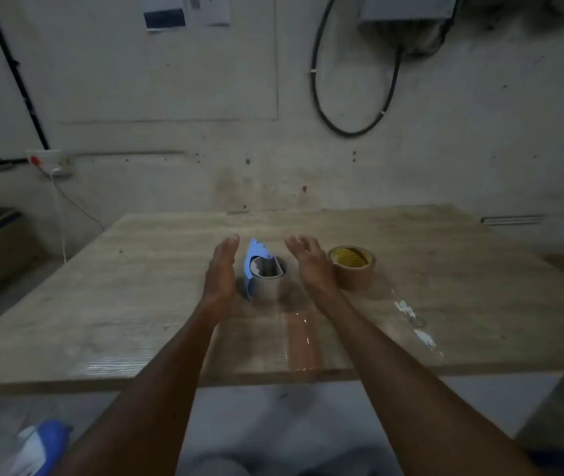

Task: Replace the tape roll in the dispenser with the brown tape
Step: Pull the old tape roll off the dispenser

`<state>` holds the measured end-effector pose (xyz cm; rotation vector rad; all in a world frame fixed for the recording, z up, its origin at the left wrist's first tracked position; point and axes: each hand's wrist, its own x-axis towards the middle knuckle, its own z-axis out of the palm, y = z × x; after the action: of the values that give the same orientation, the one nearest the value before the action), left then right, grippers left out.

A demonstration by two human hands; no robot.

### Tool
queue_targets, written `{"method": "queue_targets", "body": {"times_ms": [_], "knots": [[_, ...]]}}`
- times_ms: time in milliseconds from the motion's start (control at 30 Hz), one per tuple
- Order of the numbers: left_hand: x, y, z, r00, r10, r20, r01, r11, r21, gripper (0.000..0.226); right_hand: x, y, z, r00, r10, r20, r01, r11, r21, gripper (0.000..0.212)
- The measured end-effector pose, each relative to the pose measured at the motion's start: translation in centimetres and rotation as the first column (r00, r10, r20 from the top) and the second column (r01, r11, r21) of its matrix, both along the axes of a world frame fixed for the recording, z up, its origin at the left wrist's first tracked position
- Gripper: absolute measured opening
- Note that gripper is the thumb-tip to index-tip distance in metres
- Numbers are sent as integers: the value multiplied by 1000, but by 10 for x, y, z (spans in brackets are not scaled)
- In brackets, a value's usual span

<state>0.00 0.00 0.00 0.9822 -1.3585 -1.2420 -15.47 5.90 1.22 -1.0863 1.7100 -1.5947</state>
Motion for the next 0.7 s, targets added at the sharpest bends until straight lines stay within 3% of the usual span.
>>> {"method": "queue_targets", "body": {"times_ms": [133,367,467,533,600,700], "knots": [[-4,6,-8,999,10,-54,-6,997,75,32,9,-1,-13,1000,25,-16,-25,999,39,68],[1,14,-13,989,62,135,-54,997,-61,58,17,7,-26,976,52,-213,-45,998,38,81],[-1,19,-11,982,60,179,-44,995,-93,49,18,9,-28,967,66,-245,-57,997,46,87],[-2,23,-8,964,70,257,-35,990,-138,45,20,11,-28,960,65,-272,-57,998,38,79],[-3,27,-3,938,82,336,-27,986,-166,48,21,11,-31,950,57,-306,-52,998,25,55],[-3,26,-1,935,66,350,-34,995,-96,53,22,13,-35,951,72,-302,-69,997,19,50]]}}
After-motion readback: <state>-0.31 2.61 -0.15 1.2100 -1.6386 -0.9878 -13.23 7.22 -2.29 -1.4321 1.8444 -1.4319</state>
